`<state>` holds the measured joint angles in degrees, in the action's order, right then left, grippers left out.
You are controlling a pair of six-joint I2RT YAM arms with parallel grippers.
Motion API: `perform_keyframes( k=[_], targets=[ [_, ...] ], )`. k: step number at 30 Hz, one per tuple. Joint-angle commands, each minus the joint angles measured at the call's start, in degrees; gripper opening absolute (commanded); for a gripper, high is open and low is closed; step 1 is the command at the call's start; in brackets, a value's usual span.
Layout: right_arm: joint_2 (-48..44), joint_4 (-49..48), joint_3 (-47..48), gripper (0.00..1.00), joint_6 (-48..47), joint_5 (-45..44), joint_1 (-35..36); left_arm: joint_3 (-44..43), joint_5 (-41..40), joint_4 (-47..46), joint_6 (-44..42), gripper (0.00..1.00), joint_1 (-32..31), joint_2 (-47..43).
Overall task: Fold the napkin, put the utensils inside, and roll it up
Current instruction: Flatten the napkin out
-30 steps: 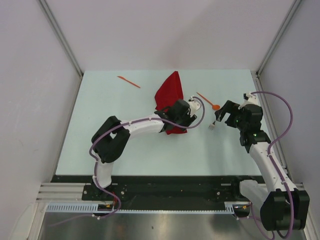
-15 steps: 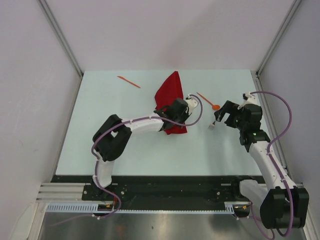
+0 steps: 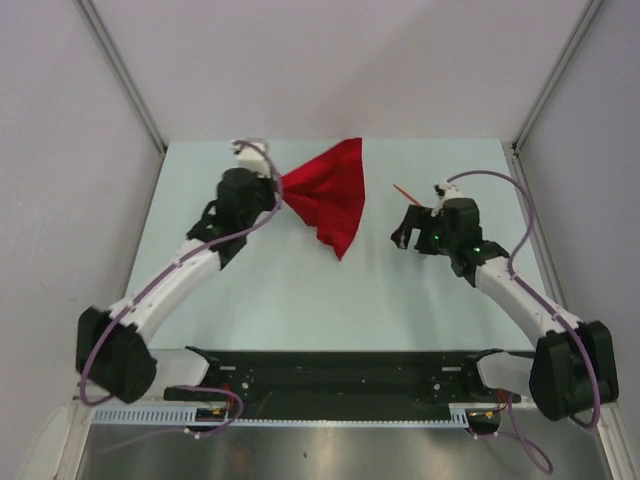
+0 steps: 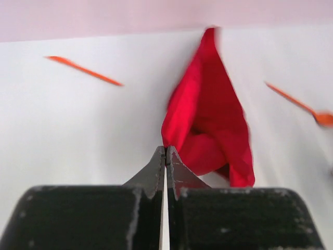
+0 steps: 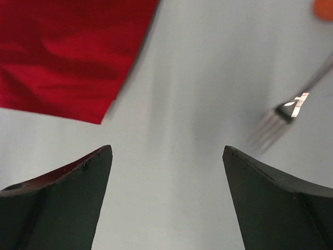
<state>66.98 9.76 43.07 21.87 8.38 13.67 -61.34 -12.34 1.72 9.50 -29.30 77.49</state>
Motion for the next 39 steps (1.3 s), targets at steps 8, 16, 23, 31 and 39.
perform_keyframes(
  k=[8,16,23,31,39],
  targets=[
    [17.91,-1.93,12.56,0.9,3.97,-0.14,15.68,20.38,0.12,4.43,11.42,0.0,14.18,-22.73],
    [27.48,-7.82,17.13,0.87,8.19,6.64,18.75,21.35,2.75,13.04,13.35,0.0,14.27,-33.01],
    [34.0,-9.32,19.94,0.87,8.54,6.73,22.97,20.74,2.23,20.24,11.69,0.0,14.27,-39.79],
    [40.68,-13.01,24.78,0.84,8.46,10.16,23.94,20.21,1.61,21.75,10.37,0.0,14.27,-40.93],
    [47.88,-13.45,31.97,0.81,5.47,9.28,24.03,20.12,2.76,21.58,10.02,0.0,14.27,-40.32]
  ],
)
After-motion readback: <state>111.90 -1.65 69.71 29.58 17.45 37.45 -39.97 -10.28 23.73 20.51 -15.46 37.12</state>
